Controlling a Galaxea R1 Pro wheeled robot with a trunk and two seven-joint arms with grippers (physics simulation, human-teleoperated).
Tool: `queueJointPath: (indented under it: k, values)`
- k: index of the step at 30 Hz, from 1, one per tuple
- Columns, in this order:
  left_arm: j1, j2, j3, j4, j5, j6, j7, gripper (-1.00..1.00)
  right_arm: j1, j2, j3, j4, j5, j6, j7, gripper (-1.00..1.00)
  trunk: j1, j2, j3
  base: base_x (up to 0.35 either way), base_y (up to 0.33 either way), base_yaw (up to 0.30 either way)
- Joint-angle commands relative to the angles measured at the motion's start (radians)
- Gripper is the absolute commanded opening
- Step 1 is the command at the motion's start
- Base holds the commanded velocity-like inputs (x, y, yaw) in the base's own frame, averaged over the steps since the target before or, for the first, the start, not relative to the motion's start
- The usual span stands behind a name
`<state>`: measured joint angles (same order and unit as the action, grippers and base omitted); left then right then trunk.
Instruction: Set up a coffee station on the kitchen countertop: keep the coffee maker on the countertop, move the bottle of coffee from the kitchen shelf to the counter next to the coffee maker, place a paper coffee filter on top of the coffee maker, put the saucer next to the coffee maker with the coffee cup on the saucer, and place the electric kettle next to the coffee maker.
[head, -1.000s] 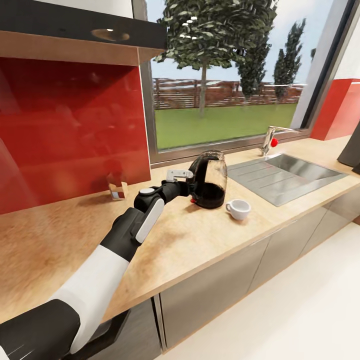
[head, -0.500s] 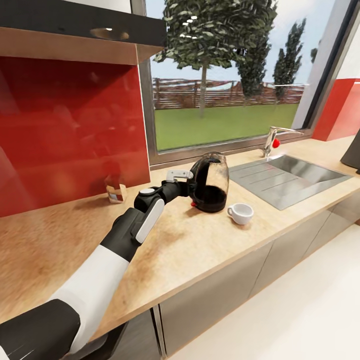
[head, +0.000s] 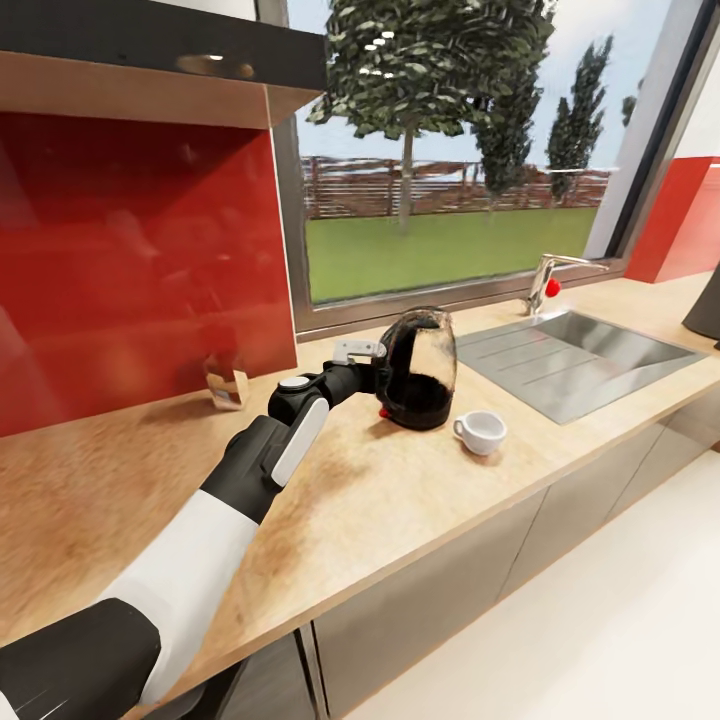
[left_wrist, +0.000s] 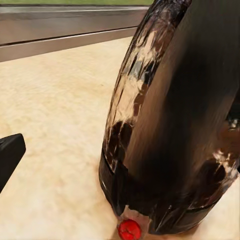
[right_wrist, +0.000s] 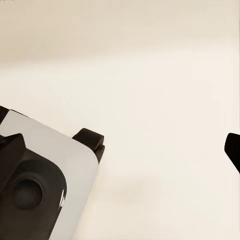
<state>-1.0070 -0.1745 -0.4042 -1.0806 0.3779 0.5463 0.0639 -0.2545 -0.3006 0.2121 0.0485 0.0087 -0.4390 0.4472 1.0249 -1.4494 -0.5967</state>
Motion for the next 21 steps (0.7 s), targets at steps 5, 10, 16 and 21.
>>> queueJointPath:
  k: [5,10,16,21]
  values:
    - [-0.001,0.000,-0.001,0.000,0.010,0.004,0.005,1.00,-0.002,0.000,0.003,0.004,0.001,-0.007,0.001,1.00,0.000,-0.001,-0.001,0.033,-0.023,0.000]
    - [-0.001,0.000,-0.001,0.001,0.010,0.004,0.004,1.00,-0.002,0.000,0.003,0.004,0.001,-0.007,0.001,1.00,0.000,-0.001,-0.001,0.007,-0.005,0.000]
    - [-0.001,0.000,-0.002,0.001,0.011,0.004,0.000,1.00,-0.002,0.000,0.003,0.004,0.001,-0.007,0.001,1.00,0.000,-0.001,-0.001,0.001,-0.001,0.000]
    - [-0.001,0.000,-0.001,0.001,0.011,0.004,-0.034,1.00,-0.002,0.000,0.003,0.004,0.001,-0.007,0.001,1.00,0.000,-0.001,-0.001,0.000,0.000,0.000]
